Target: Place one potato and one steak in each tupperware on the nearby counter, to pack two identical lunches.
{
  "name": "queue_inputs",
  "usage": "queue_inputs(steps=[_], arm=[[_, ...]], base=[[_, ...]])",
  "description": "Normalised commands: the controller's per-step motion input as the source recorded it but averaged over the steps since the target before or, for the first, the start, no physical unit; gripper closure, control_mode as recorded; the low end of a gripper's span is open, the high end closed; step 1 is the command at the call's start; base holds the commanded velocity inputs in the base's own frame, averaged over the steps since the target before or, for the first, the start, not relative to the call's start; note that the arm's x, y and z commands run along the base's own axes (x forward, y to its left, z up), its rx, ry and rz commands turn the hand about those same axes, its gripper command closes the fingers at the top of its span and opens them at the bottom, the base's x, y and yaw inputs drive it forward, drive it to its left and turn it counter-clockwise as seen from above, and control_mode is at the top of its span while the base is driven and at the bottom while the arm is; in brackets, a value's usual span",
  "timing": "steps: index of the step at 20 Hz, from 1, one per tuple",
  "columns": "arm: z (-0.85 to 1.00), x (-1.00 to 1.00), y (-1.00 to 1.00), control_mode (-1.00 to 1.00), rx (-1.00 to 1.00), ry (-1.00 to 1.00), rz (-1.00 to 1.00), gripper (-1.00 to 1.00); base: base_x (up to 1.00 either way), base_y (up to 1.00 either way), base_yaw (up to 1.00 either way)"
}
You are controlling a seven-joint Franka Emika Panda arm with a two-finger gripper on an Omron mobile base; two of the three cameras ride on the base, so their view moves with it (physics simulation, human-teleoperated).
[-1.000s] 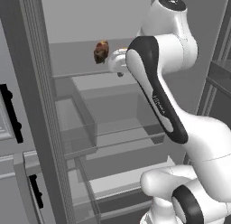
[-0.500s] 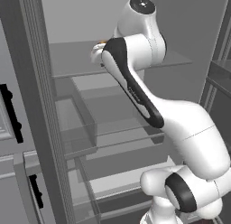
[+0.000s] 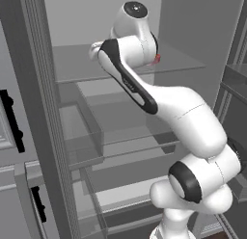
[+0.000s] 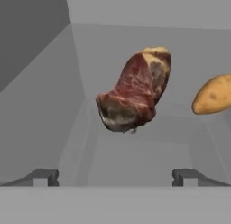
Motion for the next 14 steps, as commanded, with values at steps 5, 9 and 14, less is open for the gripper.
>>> queue_inputs(steps=[5, 9, 14], arm=[[0.00, 0.50, 0.33, -1.00, 0.00, -0.17, 0.00, -1.00], [-0.01, 0.72, 0.10, -1.00, 0.00, -0.13, 0.00, -1.00], [-0.01, 0.43, 0.00, -1.00, -0.01, -0.03, 0.00, -1.00]], base=[[0.00, 0.00, 0.00], [0.00, 0.00, 0.00], [0.00, 0.00, 0.00]])
